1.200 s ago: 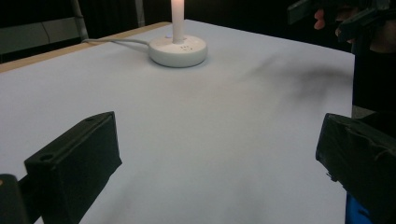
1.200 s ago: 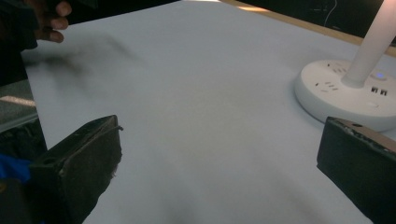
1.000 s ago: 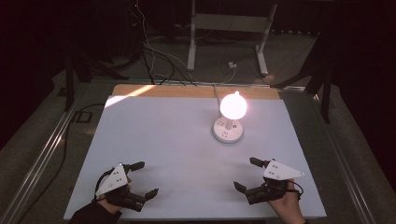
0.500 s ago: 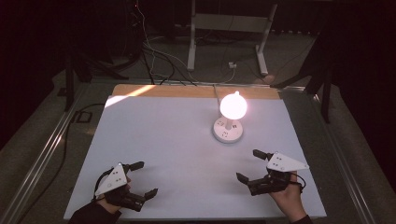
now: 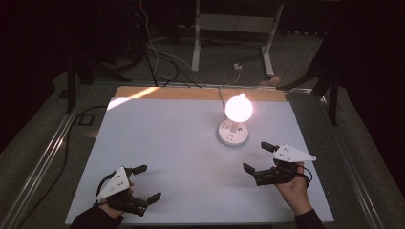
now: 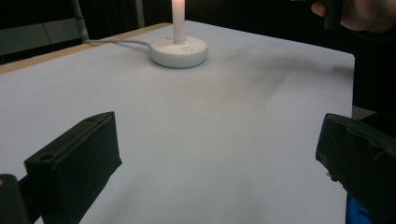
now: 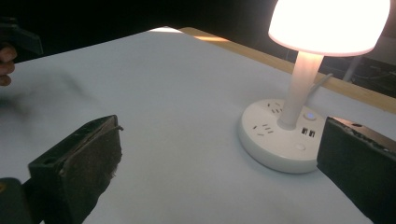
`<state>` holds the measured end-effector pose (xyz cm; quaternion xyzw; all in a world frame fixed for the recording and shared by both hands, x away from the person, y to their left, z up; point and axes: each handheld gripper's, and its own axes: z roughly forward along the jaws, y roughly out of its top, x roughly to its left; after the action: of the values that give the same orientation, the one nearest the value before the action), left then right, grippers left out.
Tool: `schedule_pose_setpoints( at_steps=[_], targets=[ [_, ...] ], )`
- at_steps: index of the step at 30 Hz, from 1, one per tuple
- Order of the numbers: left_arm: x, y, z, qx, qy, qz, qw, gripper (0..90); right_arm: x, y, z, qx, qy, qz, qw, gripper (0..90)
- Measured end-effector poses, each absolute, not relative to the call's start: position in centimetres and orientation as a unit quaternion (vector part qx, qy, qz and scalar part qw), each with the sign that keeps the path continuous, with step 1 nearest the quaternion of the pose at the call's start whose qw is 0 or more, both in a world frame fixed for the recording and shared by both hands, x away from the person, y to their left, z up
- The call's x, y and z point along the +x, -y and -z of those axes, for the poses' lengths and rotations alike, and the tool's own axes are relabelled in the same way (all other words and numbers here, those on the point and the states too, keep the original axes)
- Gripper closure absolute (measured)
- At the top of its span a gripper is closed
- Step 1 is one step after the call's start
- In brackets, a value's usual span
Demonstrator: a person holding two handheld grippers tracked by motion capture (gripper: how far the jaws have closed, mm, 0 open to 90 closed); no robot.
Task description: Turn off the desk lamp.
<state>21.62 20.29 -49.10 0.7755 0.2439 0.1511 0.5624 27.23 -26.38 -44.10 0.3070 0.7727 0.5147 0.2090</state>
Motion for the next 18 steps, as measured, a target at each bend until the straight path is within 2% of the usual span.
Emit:
schedule_pose_setpoints(
  at_steps=[18],
  targets=[
    [21.6,-20.3,49.0,0.774,-0.243,-0.151,0.564,0.4,30.6,26.1,44.8,0.338,-0.768,-0.501,0.21,0.0]
  ],
)
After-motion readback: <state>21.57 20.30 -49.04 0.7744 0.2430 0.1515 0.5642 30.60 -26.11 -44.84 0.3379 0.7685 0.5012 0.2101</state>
